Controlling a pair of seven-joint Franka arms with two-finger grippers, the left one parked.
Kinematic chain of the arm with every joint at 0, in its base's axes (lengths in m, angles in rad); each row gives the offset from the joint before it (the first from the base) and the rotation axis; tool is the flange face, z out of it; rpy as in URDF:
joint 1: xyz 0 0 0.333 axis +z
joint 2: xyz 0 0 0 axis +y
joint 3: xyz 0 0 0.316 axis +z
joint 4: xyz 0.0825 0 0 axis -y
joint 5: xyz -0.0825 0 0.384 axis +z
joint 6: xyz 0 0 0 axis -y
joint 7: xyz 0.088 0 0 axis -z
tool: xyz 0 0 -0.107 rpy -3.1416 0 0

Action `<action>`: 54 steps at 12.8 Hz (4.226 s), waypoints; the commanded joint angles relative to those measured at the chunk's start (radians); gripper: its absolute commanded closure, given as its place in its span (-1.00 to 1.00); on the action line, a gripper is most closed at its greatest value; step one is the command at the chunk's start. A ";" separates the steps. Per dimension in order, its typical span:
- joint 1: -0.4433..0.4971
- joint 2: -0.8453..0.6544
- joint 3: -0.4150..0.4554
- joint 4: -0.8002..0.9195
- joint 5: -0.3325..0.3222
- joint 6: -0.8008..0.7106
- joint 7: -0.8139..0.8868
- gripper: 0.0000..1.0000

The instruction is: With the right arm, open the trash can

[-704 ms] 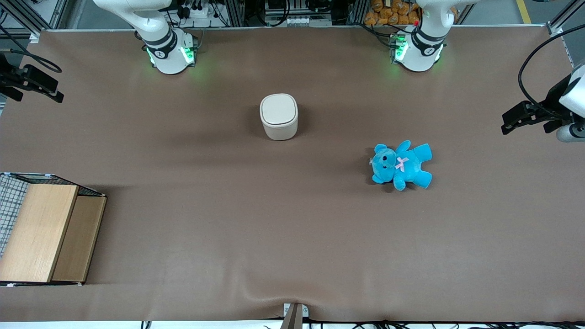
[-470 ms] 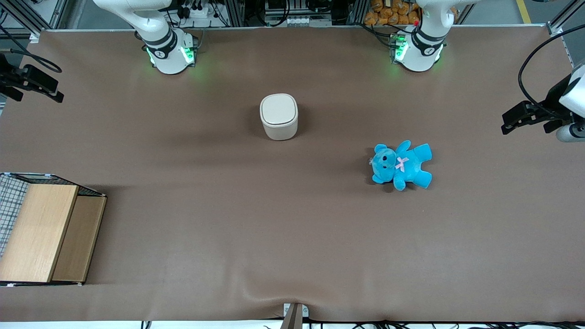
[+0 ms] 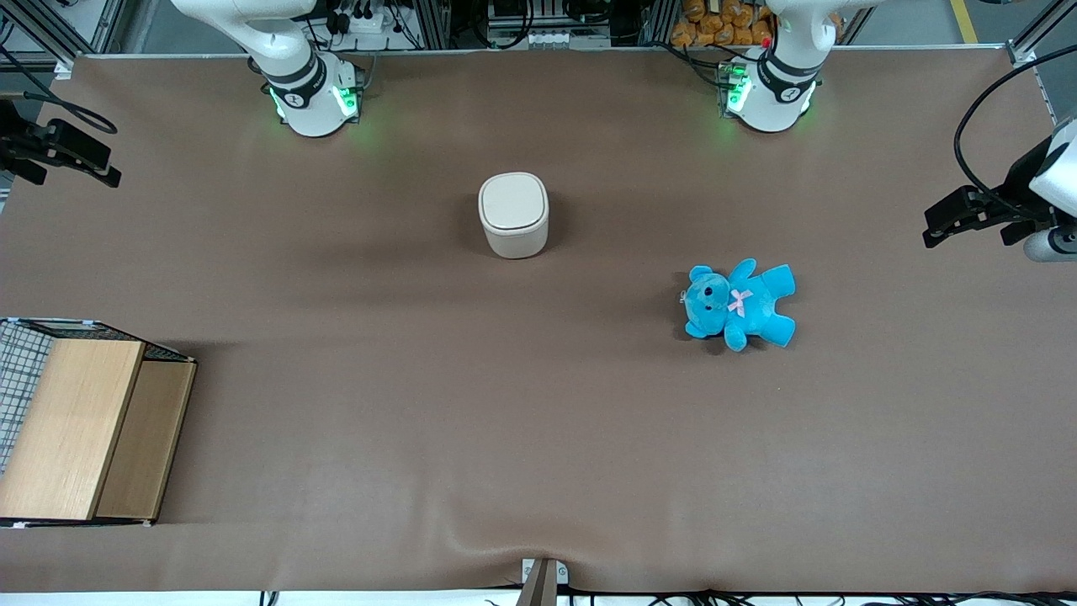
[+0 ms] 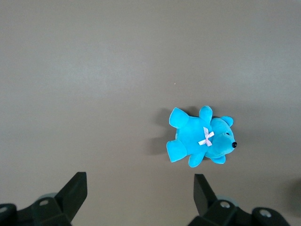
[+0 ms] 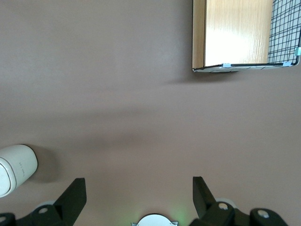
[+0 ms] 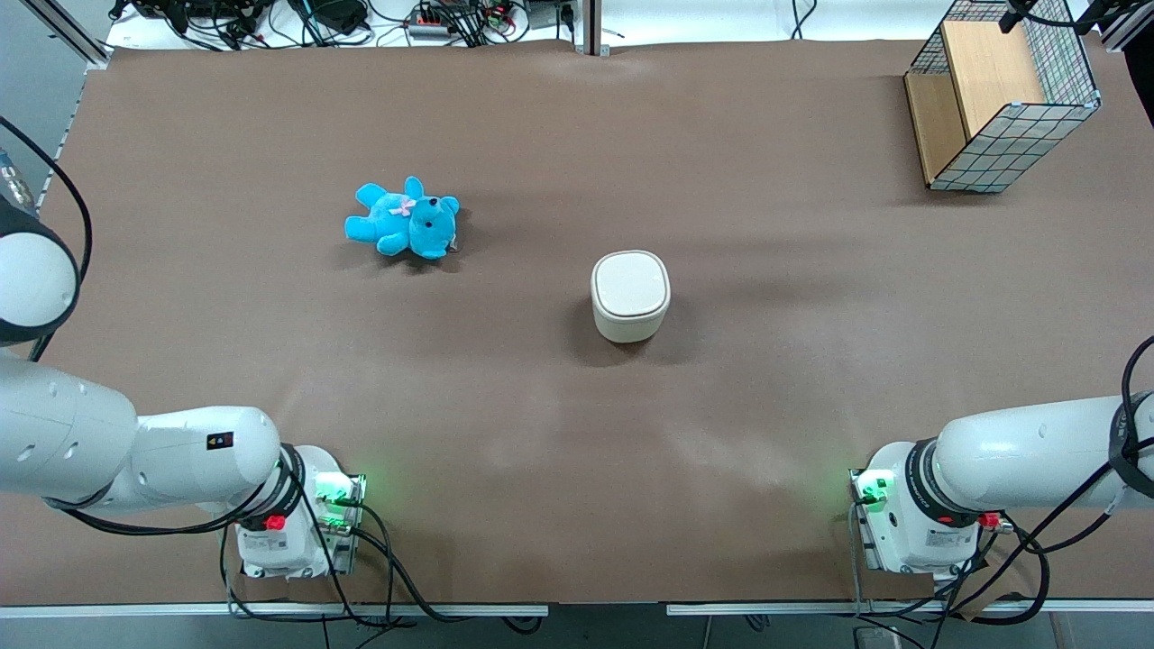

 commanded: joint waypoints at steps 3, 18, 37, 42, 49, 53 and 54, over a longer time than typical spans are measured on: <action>0.044 -0.001 -0.002 -0.001 -0.007 -0.007 0.007 -1.00; 0.055 0.201 0.402 0.048 0.114 0.045 0.328 0.01; 0.137 0.226 0.716 -0.526 0.100 0.746 0.686 1.00; 0.150 0.261 0.716 -0.545 0.064 0.807 0.697 1.00; 0.185 0.342 0.715 -0.553 -0.042 0.872 0.786 1.00; 0.187 0.377 0.715 -0.555 -0.082 0.900 0.802 1.00; 0.182 0.376 0.715 -0.555 -0.082 0.897 0.802 1.00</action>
